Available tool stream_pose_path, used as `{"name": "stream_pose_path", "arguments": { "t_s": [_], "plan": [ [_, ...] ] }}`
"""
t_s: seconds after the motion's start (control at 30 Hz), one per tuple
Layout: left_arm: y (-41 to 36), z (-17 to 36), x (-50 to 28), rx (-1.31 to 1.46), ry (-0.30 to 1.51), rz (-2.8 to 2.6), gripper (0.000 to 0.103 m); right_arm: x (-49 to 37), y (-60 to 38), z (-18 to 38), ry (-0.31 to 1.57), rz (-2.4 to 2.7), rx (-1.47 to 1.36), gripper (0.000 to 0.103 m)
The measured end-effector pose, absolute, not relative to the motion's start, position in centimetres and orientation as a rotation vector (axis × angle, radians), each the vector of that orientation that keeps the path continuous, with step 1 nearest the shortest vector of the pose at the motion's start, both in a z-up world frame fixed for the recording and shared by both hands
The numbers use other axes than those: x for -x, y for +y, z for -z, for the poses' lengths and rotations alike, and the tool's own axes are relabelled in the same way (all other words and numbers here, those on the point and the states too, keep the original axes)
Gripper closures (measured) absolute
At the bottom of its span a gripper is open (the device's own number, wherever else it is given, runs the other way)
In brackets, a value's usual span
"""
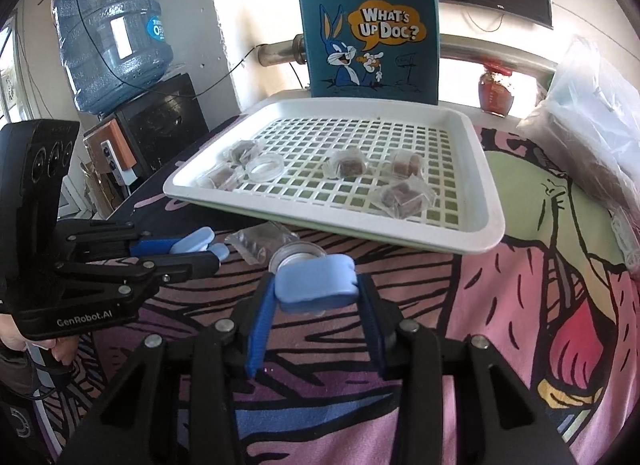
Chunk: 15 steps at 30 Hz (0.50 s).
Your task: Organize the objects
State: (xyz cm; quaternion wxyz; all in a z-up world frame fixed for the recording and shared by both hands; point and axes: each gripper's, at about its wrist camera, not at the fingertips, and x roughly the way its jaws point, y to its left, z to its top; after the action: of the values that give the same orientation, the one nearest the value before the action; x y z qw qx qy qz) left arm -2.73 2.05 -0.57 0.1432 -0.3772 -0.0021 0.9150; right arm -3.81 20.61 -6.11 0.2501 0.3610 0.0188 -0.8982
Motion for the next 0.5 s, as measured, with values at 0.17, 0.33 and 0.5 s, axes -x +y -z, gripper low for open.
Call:
{"name": "stream_pose_path", "arguments": {
  "t_s": [0.17,0.33,0.5],
  "plan": [
    [1.0,1.7,3.7,1.173,0.017,-2.719,0.084,3.3,20.3,4.5,0.078,2.562,-0.879,0.064],
    [0.7,1.7,3.6,1.153,0.011,-2.735,0.084,4.1,20.2,5.9,0.116,2.578,-0.946,0.064],
    [1.4,1.4,2.8,1.106,0.042,-2.736,0.084,4.0,20.3,5.9,0.109,2.582,-0.935,0.064]
  ]
}}
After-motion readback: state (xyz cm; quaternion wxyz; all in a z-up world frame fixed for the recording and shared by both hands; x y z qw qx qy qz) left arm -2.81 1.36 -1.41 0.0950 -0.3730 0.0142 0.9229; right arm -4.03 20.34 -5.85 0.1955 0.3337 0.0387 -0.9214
